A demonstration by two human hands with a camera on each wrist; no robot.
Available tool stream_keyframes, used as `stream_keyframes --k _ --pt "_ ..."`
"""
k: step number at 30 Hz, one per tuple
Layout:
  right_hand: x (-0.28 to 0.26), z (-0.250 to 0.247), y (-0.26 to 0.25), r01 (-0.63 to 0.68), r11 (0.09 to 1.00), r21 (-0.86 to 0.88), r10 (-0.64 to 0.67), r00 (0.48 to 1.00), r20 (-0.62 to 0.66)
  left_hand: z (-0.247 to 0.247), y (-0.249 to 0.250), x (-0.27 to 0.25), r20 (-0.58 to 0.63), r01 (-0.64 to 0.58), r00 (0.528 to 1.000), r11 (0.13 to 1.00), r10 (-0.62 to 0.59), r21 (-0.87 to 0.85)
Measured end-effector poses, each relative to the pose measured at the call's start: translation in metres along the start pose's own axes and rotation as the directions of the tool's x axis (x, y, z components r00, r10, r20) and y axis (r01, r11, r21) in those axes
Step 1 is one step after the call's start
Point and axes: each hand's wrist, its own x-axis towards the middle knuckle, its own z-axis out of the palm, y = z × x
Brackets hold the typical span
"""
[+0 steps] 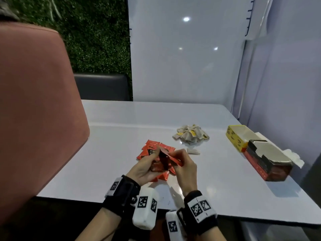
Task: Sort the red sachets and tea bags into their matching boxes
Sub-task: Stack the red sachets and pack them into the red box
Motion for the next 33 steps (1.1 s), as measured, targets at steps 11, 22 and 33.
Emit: stream_keyframes --k 11,22,33 --pt "0.024 -0.015 -0.006 0.023 0.999 -0.03 -0.02 0.995 0.095 -0.011 0.018 0.033 -0.012 0.049 0.999 0.998 -0.05 -0.037" --pt "0.022 -0.023 -0.035 0.027 0.934 -0.357 0.005 0.996 0.088 -0.004 0.025 0.011 0.111 -0.047 0.993 0.98 0.026 0.193" --pt "0.005 -0.012 -0.031 -0.078 0.966 -0.247 0.076 0.997 -0.018 -0.004 -0.006 0.001 0.149 -0.042 0.988 0.999 0.043 -0.012"
